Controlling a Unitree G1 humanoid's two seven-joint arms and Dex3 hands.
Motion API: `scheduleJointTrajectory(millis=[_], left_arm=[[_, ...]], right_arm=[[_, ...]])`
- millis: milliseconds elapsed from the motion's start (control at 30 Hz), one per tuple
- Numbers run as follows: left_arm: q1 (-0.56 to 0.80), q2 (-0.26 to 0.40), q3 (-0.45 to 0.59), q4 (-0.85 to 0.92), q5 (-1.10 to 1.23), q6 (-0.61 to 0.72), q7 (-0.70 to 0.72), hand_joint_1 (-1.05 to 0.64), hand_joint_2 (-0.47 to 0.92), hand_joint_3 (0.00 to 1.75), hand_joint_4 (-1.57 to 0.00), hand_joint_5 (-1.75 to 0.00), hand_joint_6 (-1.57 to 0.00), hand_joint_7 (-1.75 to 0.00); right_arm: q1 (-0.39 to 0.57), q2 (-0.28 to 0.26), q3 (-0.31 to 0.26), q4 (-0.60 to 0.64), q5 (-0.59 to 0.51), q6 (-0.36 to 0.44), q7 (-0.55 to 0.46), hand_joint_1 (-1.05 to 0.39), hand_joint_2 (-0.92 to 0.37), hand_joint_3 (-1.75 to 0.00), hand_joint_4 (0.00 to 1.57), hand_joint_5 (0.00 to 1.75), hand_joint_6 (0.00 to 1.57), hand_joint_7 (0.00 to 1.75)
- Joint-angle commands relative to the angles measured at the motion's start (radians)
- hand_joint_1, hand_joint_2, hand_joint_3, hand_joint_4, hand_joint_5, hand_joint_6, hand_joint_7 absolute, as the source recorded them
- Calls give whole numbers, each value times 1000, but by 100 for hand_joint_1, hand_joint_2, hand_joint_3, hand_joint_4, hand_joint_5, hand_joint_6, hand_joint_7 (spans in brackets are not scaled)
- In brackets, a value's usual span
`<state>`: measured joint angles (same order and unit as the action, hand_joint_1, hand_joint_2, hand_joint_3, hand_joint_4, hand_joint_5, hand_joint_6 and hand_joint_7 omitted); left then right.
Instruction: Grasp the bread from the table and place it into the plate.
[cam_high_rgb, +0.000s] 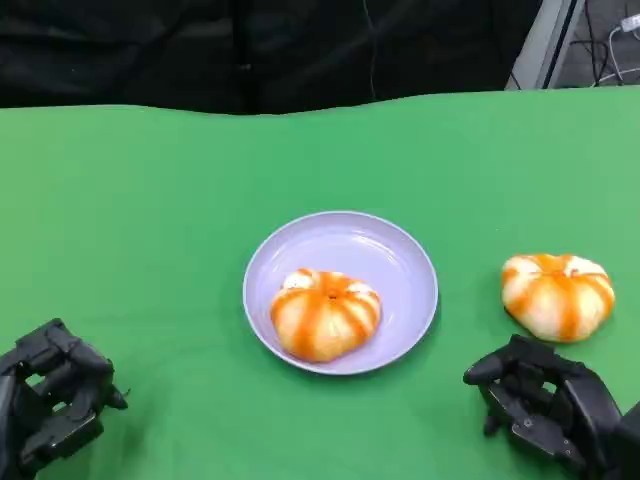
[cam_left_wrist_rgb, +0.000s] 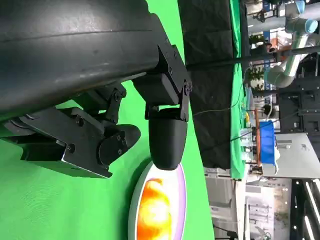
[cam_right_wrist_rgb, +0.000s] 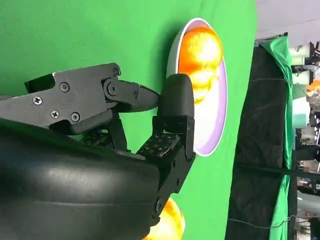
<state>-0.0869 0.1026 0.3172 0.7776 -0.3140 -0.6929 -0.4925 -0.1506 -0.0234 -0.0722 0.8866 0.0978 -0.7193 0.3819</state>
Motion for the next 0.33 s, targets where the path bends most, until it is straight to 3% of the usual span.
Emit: scheduleJointTrajectory(millis=[33, 333], left_arm=[[-9, 25, -5, 12, 22, -15, 18, 7, 75, 85, -89, -160, -83, -139], [-9, 25, -5, 13, 24, -17, 21, 7, 76, 83, -89, -161, -82, -141]], right_arm=[[7, -21, -10, 4, 6, 4, -1, -28, -92, -44, 65, 175, 73, 112], [7, -21, -10, 4, 6, 4, -1, -28, -92, -45, 66, 175, 73, 113]])
